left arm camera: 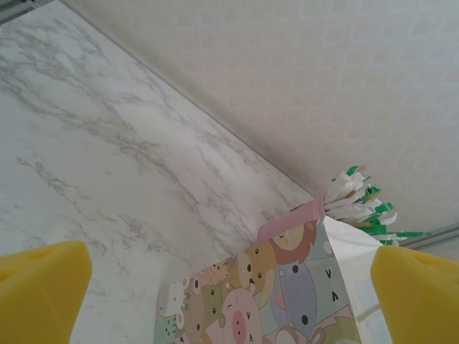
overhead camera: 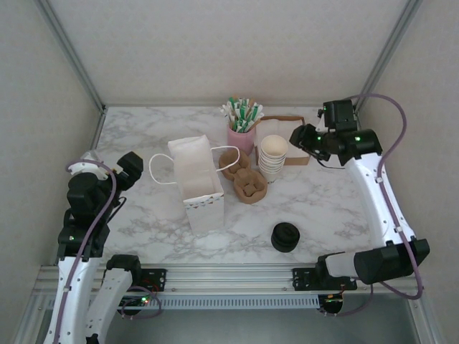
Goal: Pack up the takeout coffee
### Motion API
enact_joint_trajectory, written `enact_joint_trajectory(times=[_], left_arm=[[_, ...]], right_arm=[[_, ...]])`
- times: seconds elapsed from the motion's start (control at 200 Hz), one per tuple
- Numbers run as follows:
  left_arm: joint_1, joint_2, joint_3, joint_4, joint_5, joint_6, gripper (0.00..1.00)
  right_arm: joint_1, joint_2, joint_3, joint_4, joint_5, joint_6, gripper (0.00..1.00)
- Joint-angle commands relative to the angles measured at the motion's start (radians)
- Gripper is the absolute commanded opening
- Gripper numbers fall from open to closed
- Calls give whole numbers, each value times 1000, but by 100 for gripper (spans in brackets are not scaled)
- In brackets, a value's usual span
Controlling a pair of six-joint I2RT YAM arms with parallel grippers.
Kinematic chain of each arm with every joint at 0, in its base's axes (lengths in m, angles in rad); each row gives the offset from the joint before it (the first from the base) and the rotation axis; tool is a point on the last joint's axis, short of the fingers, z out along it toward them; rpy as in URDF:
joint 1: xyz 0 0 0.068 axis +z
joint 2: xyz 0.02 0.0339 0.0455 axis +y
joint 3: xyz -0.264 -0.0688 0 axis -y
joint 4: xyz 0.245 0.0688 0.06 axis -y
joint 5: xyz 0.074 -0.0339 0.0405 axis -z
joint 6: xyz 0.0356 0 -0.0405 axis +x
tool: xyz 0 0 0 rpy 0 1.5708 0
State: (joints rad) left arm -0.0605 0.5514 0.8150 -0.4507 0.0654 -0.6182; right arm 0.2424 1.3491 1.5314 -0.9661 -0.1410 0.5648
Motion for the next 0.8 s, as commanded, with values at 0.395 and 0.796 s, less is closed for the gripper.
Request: enact_joint_trajectory(times=[0.395, 0.796], left_arm=[[12, -19, -20, -5, -14, -29, 100], [12, -29, -29, 0, -16, -35, 100]], right_arm=[[99, 153, 62, -56, 139, -18, 37], [105, 227, 88, -58, 107, -18, 27]])
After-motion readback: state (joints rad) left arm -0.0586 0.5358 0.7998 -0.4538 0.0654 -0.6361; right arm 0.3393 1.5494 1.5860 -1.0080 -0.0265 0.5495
